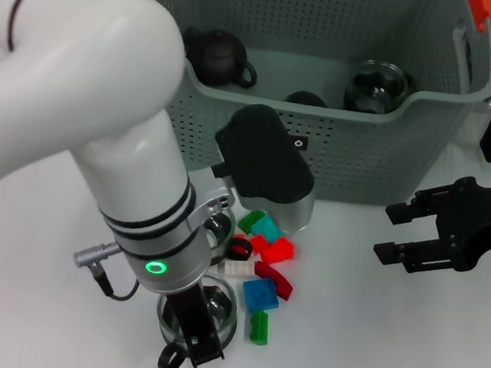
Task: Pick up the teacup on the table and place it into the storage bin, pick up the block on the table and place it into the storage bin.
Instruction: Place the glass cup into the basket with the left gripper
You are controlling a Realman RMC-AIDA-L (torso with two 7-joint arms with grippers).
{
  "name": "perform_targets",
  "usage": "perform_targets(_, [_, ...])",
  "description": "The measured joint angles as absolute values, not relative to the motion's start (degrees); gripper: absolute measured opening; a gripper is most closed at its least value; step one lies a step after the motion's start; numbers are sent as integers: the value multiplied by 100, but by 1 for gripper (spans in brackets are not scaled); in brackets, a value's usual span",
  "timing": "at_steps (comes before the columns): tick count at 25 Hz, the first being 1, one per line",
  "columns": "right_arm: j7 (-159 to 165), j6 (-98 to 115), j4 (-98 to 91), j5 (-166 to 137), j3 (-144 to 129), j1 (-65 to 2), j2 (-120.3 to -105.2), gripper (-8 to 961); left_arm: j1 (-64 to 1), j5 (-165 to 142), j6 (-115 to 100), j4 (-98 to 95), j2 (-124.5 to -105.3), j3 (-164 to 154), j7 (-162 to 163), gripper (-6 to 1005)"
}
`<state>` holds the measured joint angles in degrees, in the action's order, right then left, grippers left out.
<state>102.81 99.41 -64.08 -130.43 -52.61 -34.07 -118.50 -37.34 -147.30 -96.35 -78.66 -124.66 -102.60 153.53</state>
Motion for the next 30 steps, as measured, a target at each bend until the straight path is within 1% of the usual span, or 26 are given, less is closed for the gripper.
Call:
perform_targets(6, [10281,9939,-6407,-13043,-5248,-3422,-11848,657,-3505,-14646,-10141,-8595,-12471,-9929,15376,56])
perform_targets(11, [10282,9935,-6400,-13043,-5246,-3450,-11850,658,-3401,-14594,-10151,-8746,-12470,-9778,15345,56])
perform_targets(20, [10269,9920,-6355,-13043,-5231,-3442,-11844,658,-3375,-14594,-10080,-8773,-12463,-9695,15303,55])
perform_targets(24, [10222,9898,-6263,-13043,-5184,-3437,-11800,657,-3374,-14470,-10256,-9113,-12459,-9399,15322,56])
perform_targets(30, [10213,9913,-6253,-13067,-5119,-3404,-11781,656,-3526,-13804,-10817,-9851,-12445,-8388,15372,55])
